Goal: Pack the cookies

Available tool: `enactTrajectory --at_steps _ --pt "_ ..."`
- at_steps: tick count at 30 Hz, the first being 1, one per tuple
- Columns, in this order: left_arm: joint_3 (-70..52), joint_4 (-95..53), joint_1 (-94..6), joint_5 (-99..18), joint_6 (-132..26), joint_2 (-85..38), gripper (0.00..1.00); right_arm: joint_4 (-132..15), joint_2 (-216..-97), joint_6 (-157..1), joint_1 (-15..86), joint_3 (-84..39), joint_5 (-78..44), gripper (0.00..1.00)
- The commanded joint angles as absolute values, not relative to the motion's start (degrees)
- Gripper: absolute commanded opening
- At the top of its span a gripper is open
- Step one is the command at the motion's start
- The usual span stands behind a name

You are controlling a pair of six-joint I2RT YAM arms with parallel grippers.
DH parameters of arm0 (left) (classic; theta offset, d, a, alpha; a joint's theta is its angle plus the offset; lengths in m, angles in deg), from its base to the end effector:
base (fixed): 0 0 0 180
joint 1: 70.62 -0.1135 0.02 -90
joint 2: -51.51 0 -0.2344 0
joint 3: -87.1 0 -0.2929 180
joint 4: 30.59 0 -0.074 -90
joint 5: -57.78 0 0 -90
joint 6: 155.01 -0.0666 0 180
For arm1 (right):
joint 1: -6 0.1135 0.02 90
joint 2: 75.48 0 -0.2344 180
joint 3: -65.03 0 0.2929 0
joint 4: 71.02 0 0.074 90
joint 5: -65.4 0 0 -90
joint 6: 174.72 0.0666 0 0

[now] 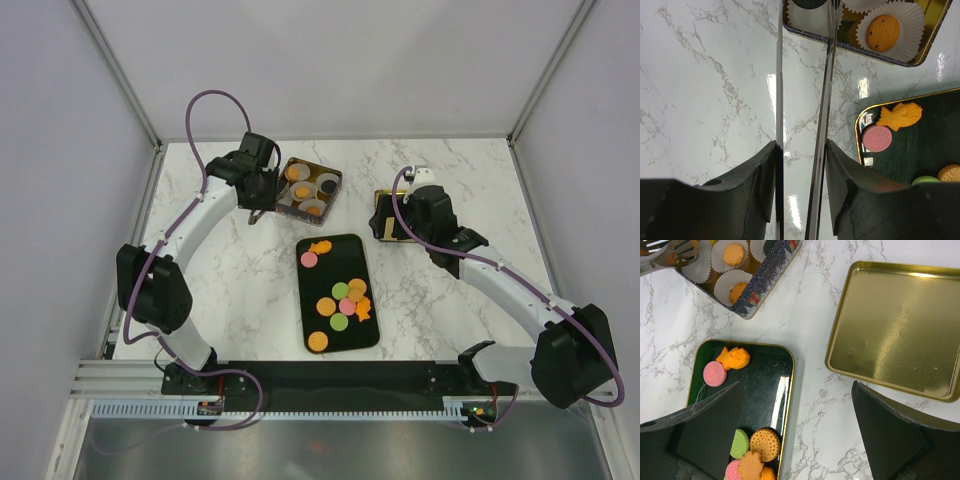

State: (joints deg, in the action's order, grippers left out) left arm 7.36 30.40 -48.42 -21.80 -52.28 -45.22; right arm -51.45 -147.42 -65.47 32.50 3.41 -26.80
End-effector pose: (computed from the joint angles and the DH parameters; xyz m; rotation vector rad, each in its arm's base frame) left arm 0.3886 -0.1456 0.2467 0.1427 2.5443 -0.0016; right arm 0.3209 0.1572 0.2138 -0.1107 2.1200 0.4399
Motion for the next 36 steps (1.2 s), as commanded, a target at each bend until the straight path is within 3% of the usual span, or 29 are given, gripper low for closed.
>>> enactTrajectory --at_steps 1,36 --pt "9.27 29.31 -48.65 -20.97 -54.02 -43.50 0.49 -53.31 -145.88 -65.65 32.80 1.79 -26.54 0.98" --pt "9.88 28.71 -52.23 -20.08 -49.82 -39.19 0.51 -53.22 -145.53 -65.56 32.72 1.71 -26.36 0.98"
